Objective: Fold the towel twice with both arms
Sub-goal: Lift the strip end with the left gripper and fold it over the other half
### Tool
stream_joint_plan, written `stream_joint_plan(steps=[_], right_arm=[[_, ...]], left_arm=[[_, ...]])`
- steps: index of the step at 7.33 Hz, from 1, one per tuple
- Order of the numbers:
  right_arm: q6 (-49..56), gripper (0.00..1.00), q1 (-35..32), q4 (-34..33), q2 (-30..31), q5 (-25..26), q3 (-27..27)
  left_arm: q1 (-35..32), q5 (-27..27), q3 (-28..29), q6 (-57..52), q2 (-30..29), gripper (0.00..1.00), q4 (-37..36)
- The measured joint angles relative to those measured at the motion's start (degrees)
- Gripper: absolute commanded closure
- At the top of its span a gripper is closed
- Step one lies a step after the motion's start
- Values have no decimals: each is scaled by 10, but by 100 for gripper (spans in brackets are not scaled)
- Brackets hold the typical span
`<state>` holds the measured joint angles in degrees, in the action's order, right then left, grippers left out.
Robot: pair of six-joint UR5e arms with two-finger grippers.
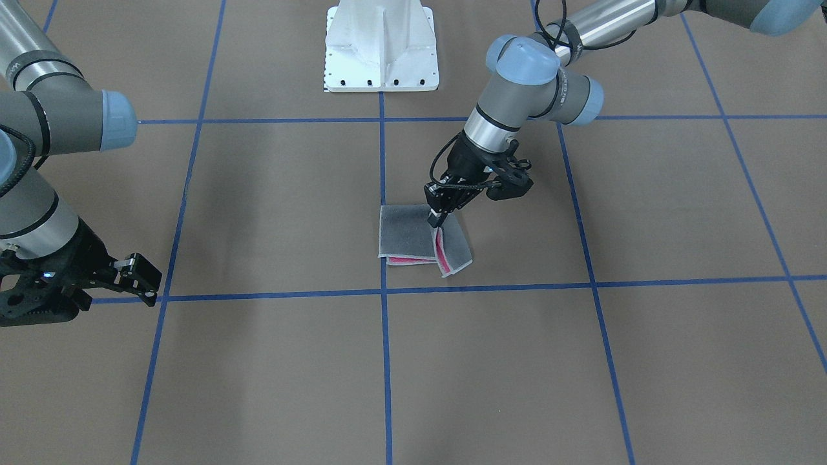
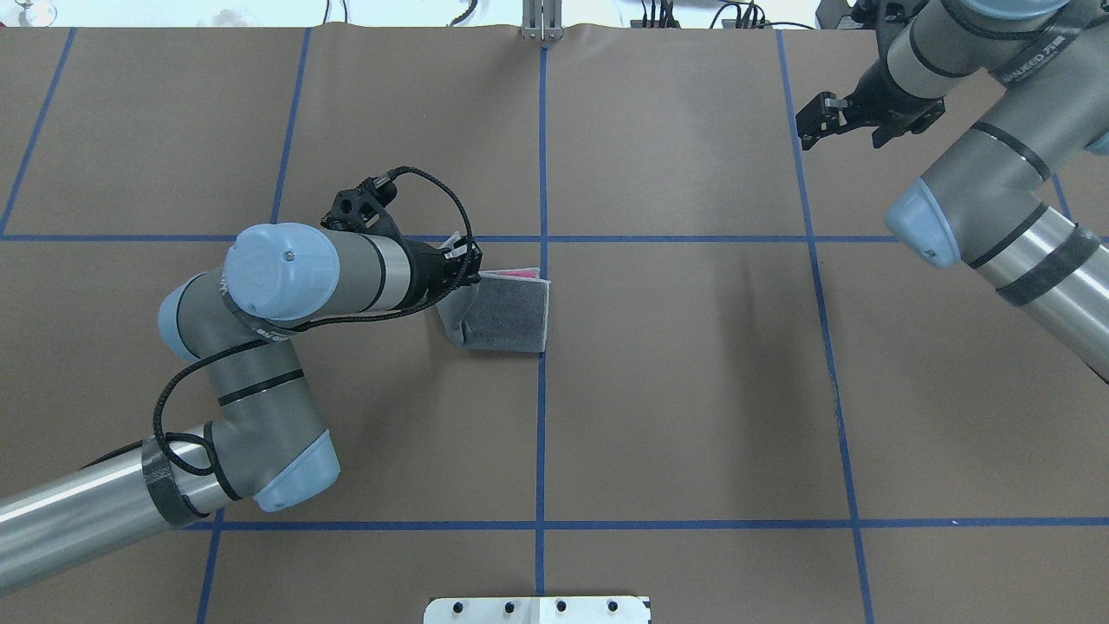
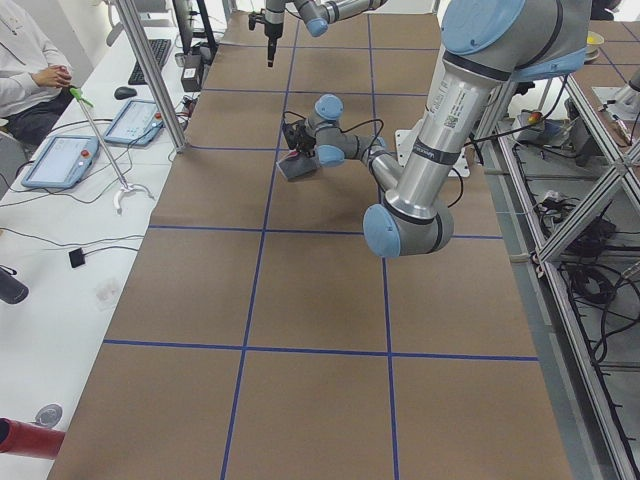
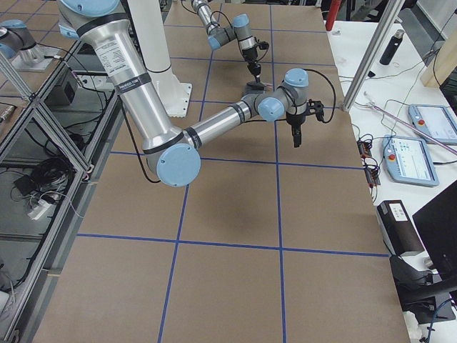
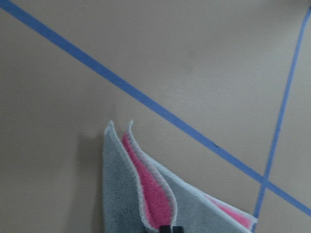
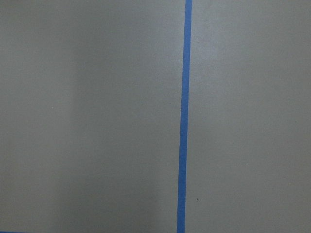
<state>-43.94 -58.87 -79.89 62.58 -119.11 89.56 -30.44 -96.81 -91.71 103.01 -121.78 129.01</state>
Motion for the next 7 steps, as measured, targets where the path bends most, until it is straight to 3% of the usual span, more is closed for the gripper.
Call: stream_joint_plan(steps=[4, 5, 6, 7], right_arm=[[0, 1, 0, 0, 1, -1, 0], [0, 1, 0, 0, 1, -1, 0], [0, 1, 0, 0, 1, -1, 0], [0, 1, 0, 0, 1, -1, 0]], left_arm=[[39, 11, 12, -1, -32, 100, 1], [43, 13, 18, -1, -35, 68, 1], [45, 14, 23, -1, -37, 1, 1], [45, 15, 28, -1, -41, 0, 1]])
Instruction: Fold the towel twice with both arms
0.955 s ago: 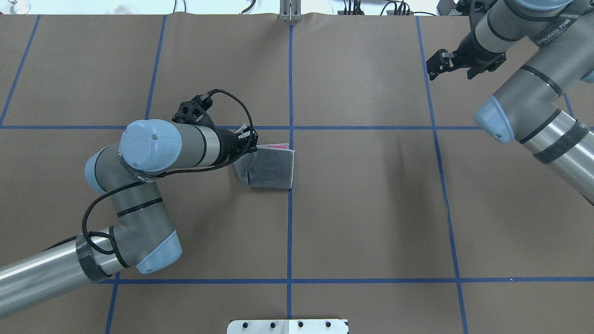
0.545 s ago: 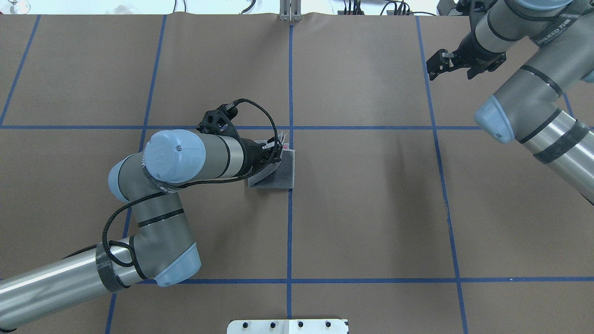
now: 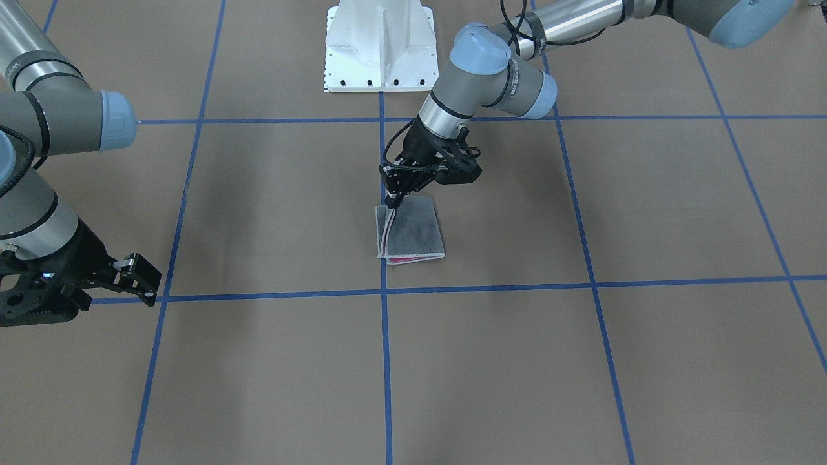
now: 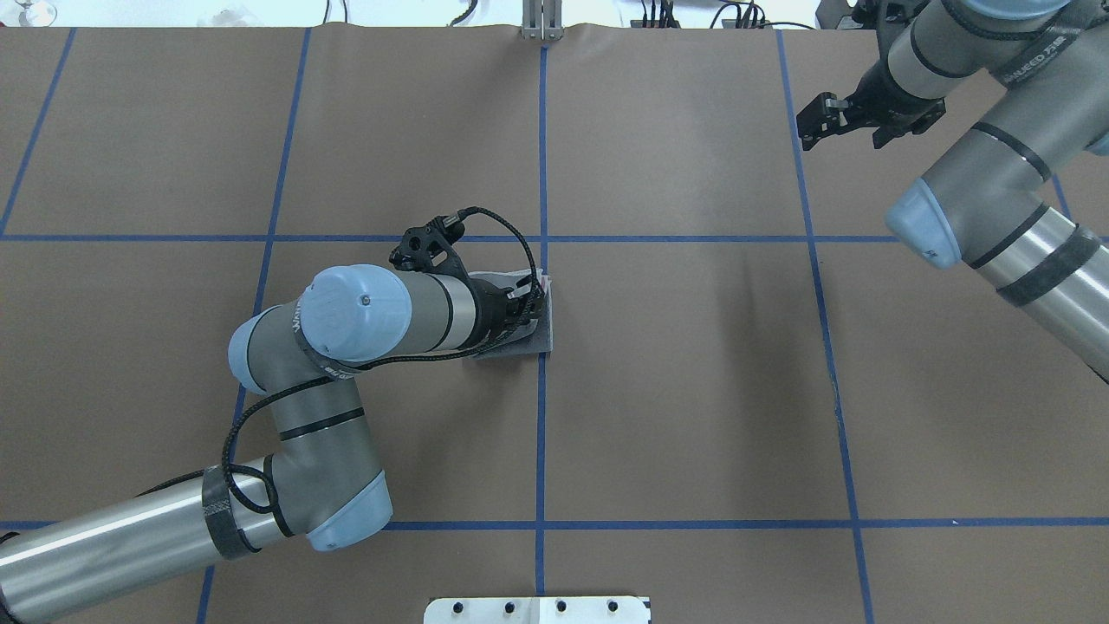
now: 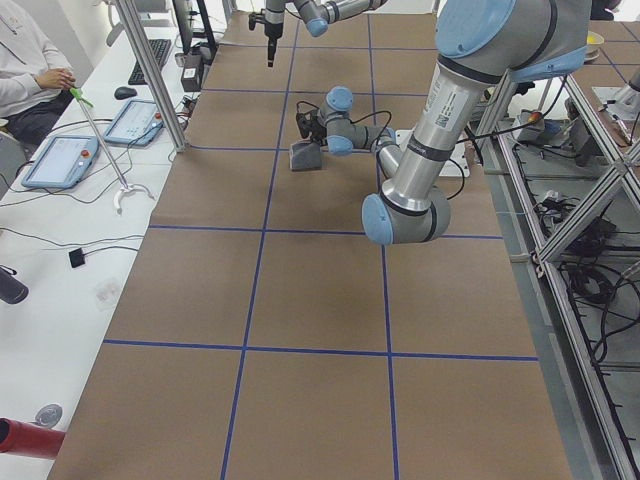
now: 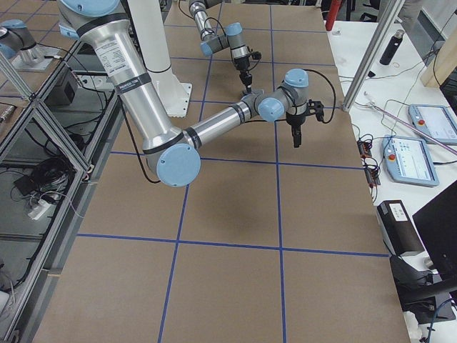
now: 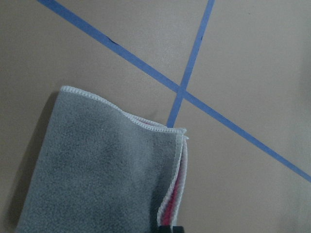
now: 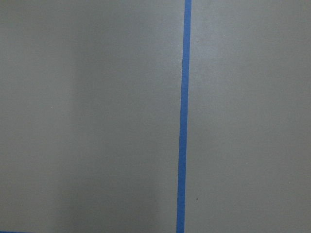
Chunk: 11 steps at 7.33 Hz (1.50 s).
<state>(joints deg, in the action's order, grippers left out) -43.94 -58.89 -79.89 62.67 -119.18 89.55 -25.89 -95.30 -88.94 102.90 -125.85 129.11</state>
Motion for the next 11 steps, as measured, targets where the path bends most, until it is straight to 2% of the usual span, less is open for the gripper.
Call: stream_joint_plan(steps=[3, 4, 6, 8, 9, 11], right_arm=[[1, 1, 0, 0, 2, 0, -2], [3, 1, -4, -1, 5, -1, -2], [57, 1, -43, -7, 25, -18, -5], [198, 1, -117, -35, 63, -38, -12], [273, 1, -155, -54, 84, -49, -14], [390, 1, -227, -71, 139, -98, -24]], left_arm=[[-2, 6, 8, -8, -13, 0, -16], [-5, -1, -5, -37, -13, 0, -54], [-28, -38, -72, -154, 13, 0, -181], [-75, -84, -172, -328, 92, 0, -315], [-110, -111, -209, -409, 140, 0, -348], [-216, -198, -241, -573, 227, 0, -365]])
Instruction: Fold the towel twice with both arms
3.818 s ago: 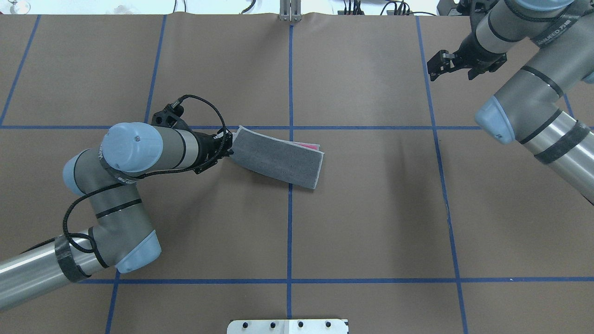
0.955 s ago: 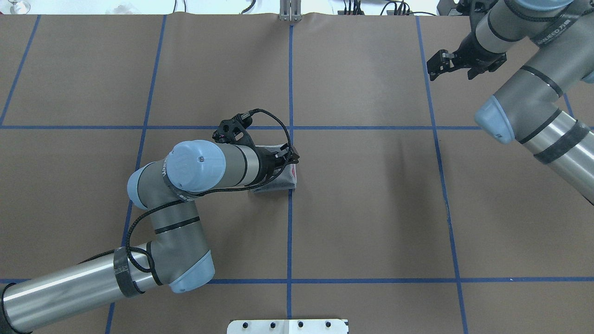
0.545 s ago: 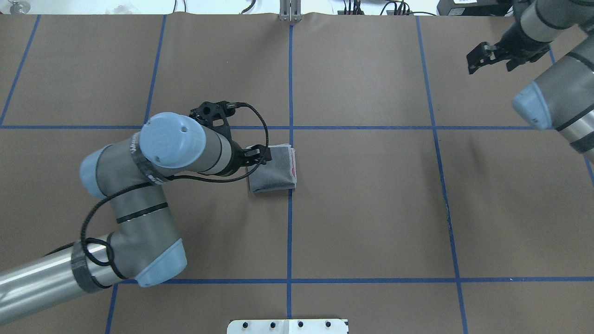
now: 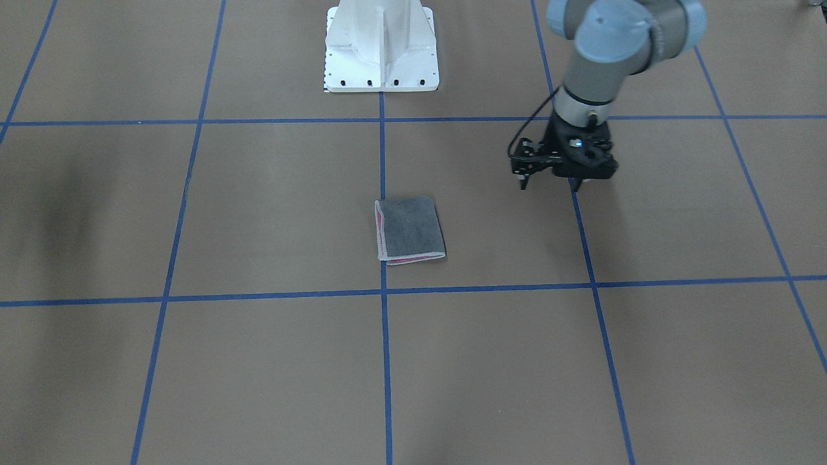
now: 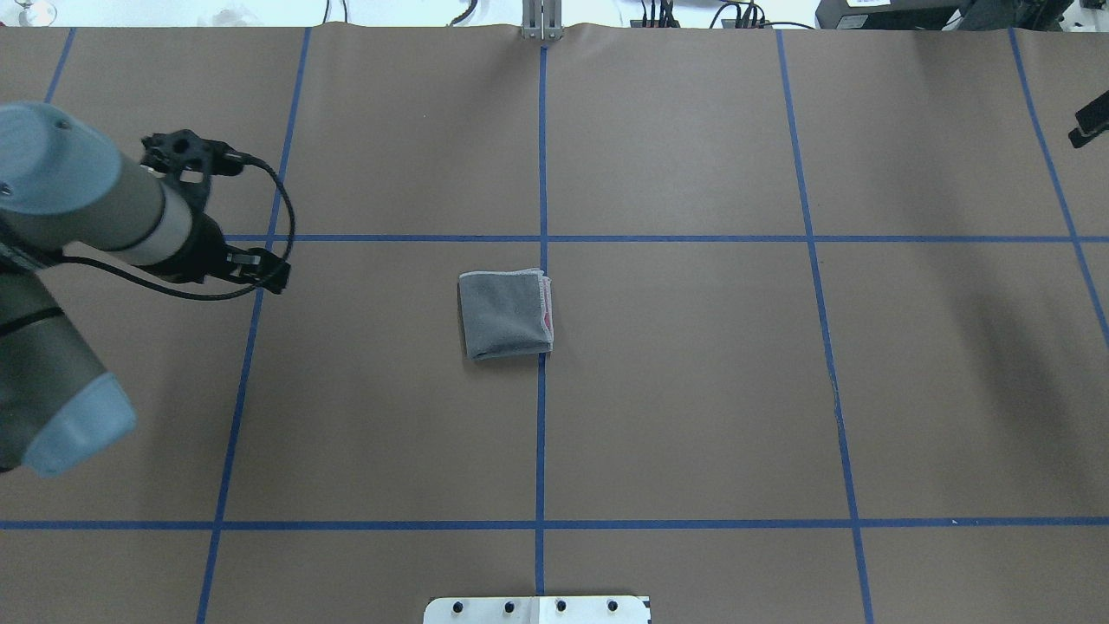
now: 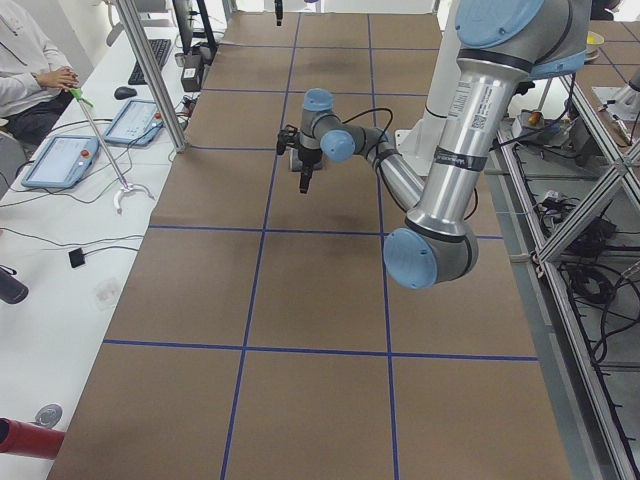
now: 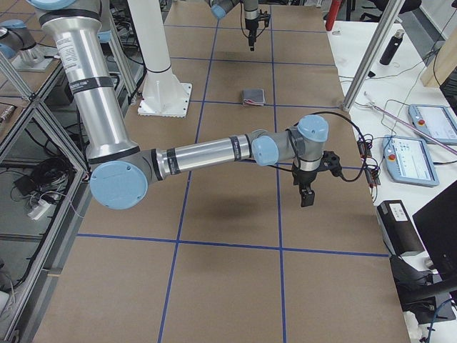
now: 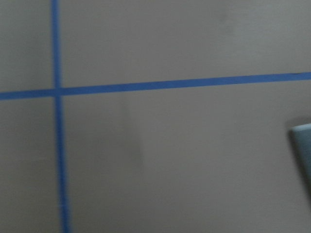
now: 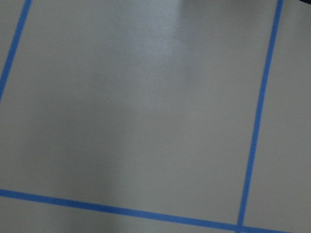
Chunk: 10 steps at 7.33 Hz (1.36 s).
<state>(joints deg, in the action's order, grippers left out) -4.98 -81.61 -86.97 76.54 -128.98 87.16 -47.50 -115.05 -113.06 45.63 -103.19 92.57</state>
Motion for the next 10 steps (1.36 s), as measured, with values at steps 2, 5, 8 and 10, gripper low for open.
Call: stream_joint_plan(steps=[2, 5, 8, 10], right_arm=[[51, 0, -60, 7, 65, -53, -3], [52, 0, -77, 26, 95, -28, 1], [10, 0, -60, 37, 92, -20, 3], [-1, 0, -49, 41, 91, -20, 3]], left_arm=[[-123, -79, -2, -169, 73, 0, -1], [-311, -149, 35, -420, 171, 0, -4], [-415, -179, 69, -503, 242, 0, -1], [-446, -187, 75, -507, 266, 0, 3]])
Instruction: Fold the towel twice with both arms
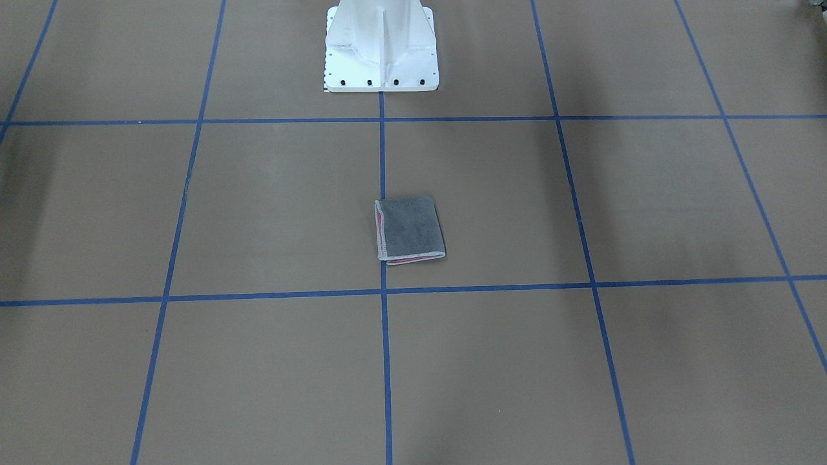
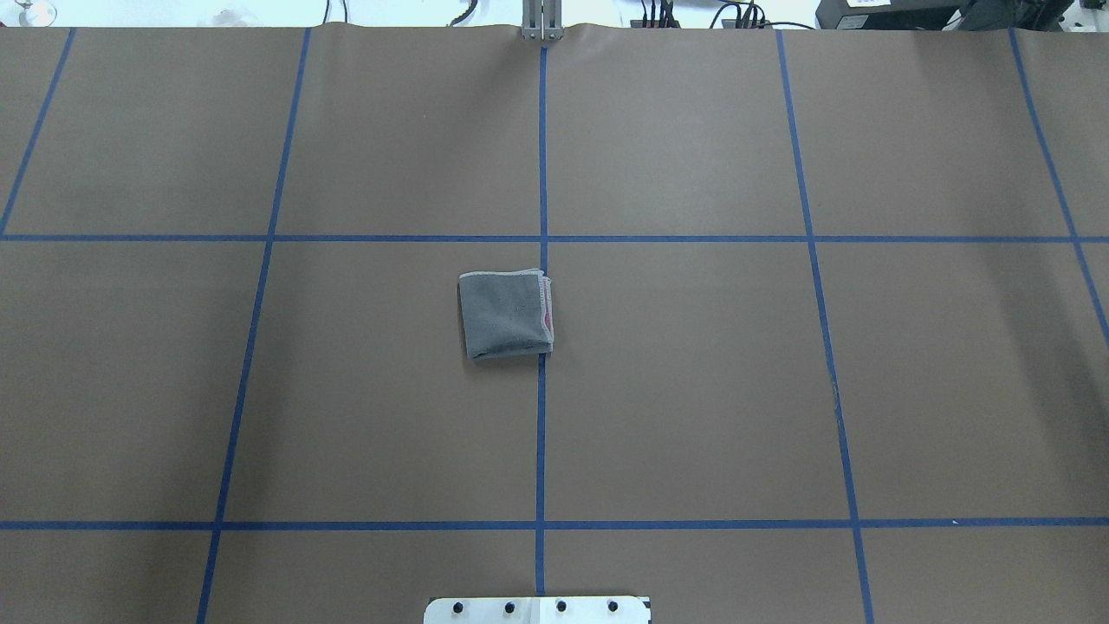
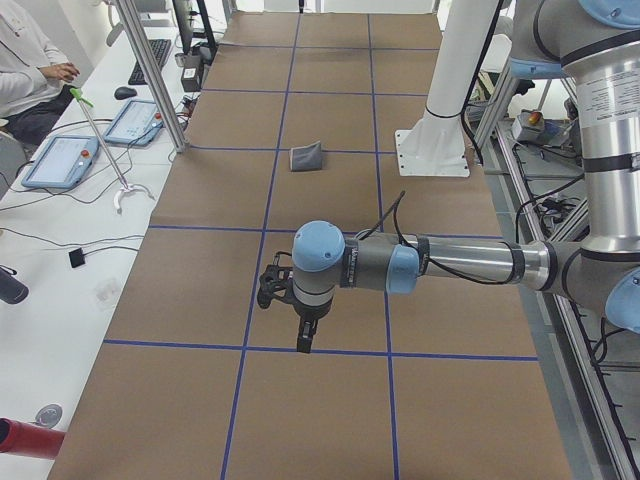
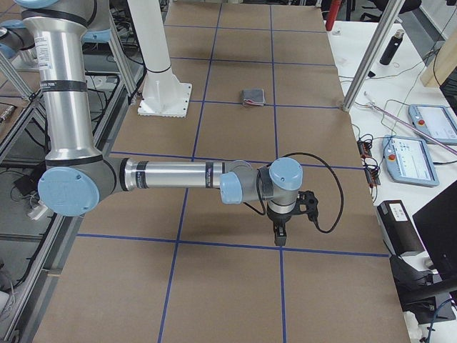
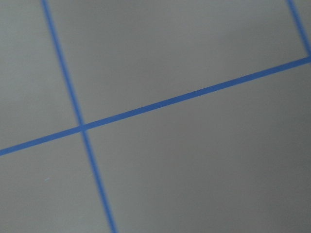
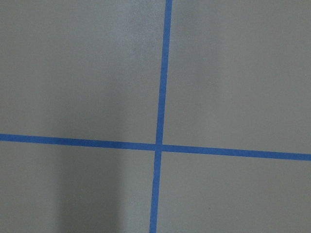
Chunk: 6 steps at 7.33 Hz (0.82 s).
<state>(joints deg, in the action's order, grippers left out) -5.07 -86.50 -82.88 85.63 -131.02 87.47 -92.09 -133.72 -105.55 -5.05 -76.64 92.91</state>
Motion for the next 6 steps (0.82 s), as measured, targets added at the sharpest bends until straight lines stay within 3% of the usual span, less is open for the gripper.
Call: stream_joint_plan(steps=[2, 6], right_arm=[[-2, 0, 4, 2, 0, 0, 0], [-2, 0, 4, 3, 0, -1, 0]], left_arm=[[-6, 0, 28, 3, -5, 0, 5], [-8, -2, 21, 1, -12, 0, 11]])
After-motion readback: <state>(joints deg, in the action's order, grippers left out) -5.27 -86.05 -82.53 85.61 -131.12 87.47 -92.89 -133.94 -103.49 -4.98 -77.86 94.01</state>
